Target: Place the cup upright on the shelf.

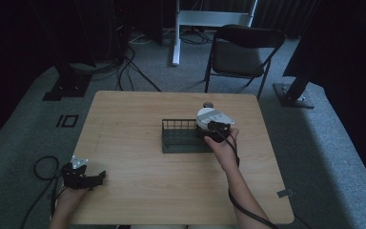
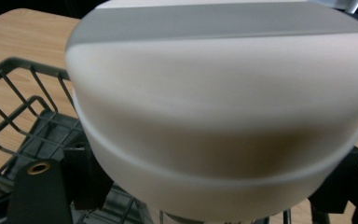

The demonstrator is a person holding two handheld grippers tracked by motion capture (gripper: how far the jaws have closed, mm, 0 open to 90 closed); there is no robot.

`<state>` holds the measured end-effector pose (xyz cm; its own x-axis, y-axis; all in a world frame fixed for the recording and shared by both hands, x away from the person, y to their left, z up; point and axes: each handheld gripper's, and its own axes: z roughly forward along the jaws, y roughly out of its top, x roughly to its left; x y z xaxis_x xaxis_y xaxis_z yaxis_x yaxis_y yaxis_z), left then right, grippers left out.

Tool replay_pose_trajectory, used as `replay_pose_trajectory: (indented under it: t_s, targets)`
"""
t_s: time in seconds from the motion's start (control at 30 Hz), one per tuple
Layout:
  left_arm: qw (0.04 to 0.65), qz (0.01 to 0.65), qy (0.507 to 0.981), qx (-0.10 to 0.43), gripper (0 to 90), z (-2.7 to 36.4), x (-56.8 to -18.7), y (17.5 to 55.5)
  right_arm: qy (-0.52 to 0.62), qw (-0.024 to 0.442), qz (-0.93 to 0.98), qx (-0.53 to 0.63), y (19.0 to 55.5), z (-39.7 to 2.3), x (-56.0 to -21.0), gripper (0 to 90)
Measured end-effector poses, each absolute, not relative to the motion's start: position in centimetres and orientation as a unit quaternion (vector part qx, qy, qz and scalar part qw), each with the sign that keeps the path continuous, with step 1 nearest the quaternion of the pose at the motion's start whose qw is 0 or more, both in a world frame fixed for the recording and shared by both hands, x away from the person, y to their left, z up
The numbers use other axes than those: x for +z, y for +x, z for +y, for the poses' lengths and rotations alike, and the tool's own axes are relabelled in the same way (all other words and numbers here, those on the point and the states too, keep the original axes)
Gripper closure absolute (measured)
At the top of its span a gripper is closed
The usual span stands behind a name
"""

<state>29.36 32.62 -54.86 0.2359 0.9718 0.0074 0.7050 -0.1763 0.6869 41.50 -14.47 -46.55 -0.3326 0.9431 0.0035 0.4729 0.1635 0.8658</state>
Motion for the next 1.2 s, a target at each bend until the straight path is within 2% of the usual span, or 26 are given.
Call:
replay_pose_trajectory:
  t_s: [1.07,1.2]
  targets:
    - [0.288,0.573,0.731,0.231,0.1,32.62,-54.86,29.36,0.499,0.284,0.709,0.409,41.12,-14.73,-47.47,17.9]
    - [0.288,0.573,0.731,0.231,0.2,32.62,-54.86,29.36,0.491,0.283,0.714,0.411,40.85,-14.76,-47.52,12.7]
